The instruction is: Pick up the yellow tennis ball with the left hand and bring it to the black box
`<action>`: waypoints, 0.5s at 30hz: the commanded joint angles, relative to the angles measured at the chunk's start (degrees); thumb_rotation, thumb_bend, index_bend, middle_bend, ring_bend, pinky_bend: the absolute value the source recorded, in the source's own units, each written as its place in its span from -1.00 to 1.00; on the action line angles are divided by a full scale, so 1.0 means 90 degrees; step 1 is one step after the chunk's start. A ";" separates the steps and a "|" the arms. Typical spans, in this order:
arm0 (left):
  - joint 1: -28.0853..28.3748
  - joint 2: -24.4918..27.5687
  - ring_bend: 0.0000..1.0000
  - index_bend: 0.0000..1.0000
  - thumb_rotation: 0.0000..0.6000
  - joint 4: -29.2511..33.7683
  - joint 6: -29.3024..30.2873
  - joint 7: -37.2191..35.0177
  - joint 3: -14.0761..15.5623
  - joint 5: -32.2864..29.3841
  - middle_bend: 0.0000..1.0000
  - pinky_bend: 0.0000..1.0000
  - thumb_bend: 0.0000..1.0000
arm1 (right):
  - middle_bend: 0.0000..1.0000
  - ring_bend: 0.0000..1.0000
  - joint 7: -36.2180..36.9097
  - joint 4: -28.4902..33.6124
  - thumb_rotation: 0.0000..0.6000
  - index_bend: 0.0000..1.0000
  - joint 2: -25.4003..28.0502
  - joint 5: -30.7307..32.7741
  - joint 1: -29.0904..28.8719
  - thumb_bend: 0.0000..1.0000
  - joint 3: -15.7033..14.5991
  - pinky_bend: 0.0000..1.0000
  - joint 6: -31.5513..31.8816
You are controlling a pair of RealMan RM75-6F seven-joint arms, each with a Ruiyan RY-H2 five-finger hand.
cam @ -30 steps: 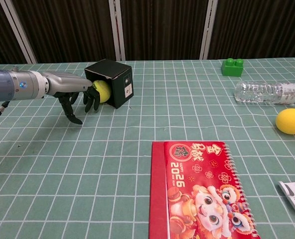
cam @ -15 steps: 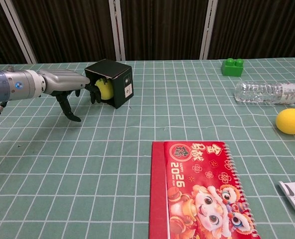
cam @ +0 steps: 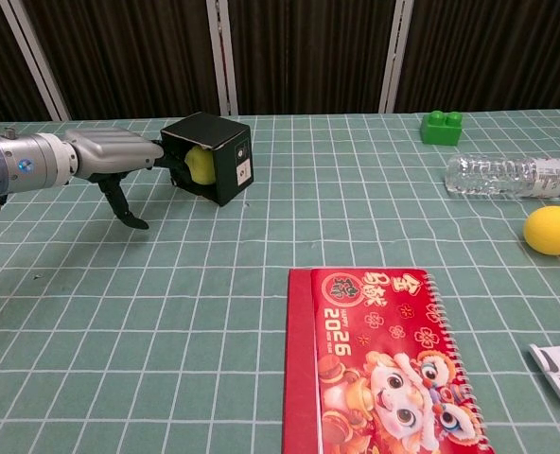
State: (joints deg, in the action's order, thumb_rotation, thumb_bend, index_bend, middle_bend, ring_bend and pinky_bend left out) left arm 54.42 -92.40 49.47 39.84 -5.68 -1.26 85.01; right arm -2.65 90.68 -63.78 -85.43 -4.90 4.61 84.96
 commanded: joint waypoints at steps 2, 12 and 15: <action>-0.0011 -0.0024 -1.00 -0.67 0.76 -0.0009 -0.0023 0.0062 -0.0003 -0.0039 -0.77 -0.58 -0.67 | -1.00 -1.00 0.0020 0.0025 1.00 -1.00 0.0017 -0.0044 0.0015 -0.53 -0.0013 -1.00 0.0041; -0.0061 -0.0082 -1.00 -0.71 0.70 -0.0012 0.0091 0.0386 0.0030 -0.0025 -0.86 -0.68 -0.68 | -1.00 -1.00 0.0063 0.0050 1.00 -1.00 0.0045 -0.0081 0.0018 -0.53 -0.0037 -1.00 0.0037; -0.0082 -0.0050 -1.00 -0.74 0.61 0.0070 0.0109 0.0351 0.0043 -0.0019 -0.90 -0.68 -0.70 | -1.00 -1.00 0.0065 0.0044 1.00 -1.00 0.0044 -0.0077 0.0014 -0.53 -0.0037 -1.00 0.0027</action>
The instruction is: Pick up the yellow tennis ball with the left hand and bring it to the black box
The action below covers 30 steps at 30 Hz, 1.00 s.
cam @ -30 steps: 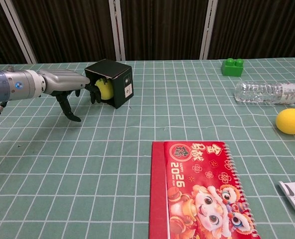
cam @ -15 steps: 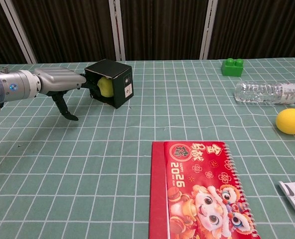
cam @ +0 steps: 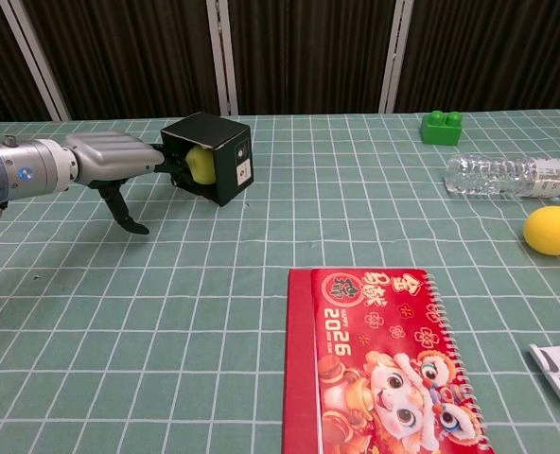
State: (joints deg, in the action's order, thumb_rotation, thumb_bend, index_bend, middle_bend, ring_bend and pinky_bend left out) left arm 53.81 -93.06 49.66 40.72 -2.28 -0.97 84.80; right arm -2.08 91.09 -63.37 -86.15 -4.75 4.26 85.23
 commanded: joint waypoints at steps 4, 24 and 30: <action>-0.0089 0.0162 -1.00 -0.77 0.51 0.0285 0.0062 -0.0134 0.0091 0.0058 -0.93 -0.68 -0.71 | -1.00 -1.00 0.0009 -0.0009 1.00 -1.00 -0.0005 0.0005 -0.0006 -0.53 0.0005 -1.00 -0.0005; -0.3440 0.2876 -1.00 -1.00 0.04 0.4672 0.4928 0.1421 0.1182 0.0763 -1.00 -0.90 -0.84 | -1.00 -1.00 0.0075 -0.0169 1.00 -1.00 -0.0094 0.0197 -0.0036 -0.53 0.0107 -1.00 -0.0054; -0.4783 0.2616 -1.00 -1.00 -0.05 0.5042 0.6720 0.1837 0.1129 0.0814 -1.00 -0.94 -0.93 | -1.00 -1.00 0.0166 -0.0141 1.00 -1.00 -0.0074 0.0171 -0.0045 -0.53 0.0055 -1.00 -0.0131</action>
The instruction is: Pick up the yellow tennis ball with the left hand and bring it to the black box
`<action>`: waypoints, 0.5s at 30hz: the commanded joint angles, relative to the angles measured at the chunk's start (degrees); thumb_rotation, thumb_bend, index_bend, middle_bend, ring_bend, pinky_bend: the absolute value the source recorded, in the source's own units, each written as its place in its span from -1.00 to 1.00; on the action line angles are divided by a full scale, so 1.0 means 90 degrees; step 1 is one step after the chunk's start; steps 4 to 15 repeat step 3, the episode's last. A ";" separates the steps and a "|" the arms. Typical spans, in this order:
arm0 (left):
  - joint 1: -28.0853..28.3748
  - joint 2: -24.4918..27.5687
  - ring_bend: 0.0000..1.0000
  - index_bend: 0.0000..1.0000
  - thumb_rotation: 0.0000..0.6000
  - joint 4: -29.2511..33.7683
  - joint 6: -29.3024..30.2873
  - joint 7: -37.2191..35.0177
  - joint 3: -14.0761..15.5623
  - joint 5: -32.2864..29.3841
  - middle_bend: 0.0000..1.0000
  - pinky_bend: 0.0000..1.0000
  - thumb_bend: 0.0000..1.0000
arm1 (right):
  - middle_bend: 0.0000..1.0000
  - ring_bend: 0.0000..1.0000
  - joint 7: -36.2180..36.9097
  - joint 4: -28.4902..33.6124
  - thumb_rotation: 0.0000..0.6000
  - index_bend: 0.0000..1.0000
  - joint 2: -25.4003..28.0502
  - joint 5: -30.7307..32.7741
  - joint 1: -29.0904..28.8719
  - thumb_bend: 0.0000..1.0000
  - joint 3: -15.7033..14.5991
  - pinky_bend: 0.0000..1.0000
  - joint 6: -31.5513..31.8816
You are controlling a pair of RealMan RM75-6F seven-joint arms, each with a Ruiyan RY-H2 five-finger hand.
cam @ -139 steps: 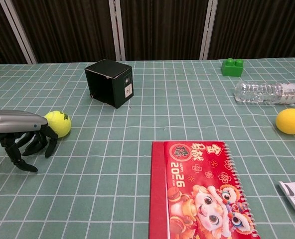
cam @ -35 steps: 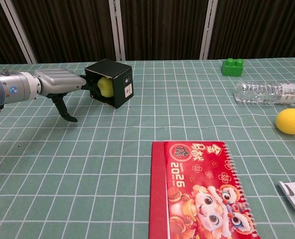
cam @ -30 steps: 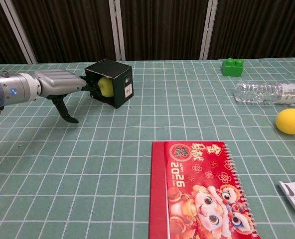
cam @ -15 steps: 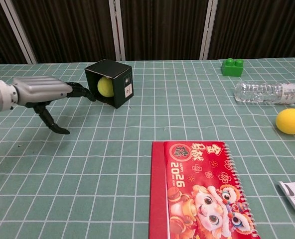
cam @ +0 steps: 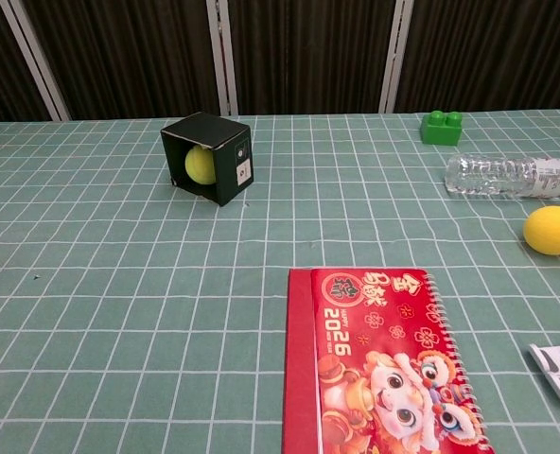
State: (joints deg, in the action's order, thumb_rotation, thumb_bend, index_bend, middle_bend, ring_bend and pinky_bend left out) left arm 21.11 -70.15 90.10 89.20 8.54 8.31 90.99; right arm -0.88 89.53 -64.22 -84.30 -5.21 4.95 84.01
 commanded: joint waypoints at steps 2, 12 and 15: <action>-0.1312 0.0048 -1.00 -1.00 -0.07 0.0447 0.1669 0.0675 0.0067 0.0409 -1.00 -0.94 -0.93 | -1.00 -1.00 0.0067 0.0053 1.00 -1.00 0.0042 -0.0098 0.0022 -0.53 -0.0046 -1.00 0.0043; -0.1364 0.0022 -1.00 -1.00 -0.08 0.0408 0.1755 0.0639 0.0045 0.0498 -1.00 -0.94 -0.93 | -1.00 -1.00 0.0079 0.0065 1.00 -1.00 0.0052 -0.0114 0.0028 -0.53 -0.0052 -1.00 0.0058; -0.1364 0.0022 -1.00 -1.00 -0.08 0.0408 0.1755 0.0639 0.0045 0.0498 -1.00 -0.94 -0.93 | -1.00 -1.00 0.0079 0.0065 1.00 -1.00 0.0052 -0.0114 0.0028 -0.53 -0.0052 -1.00 0.0058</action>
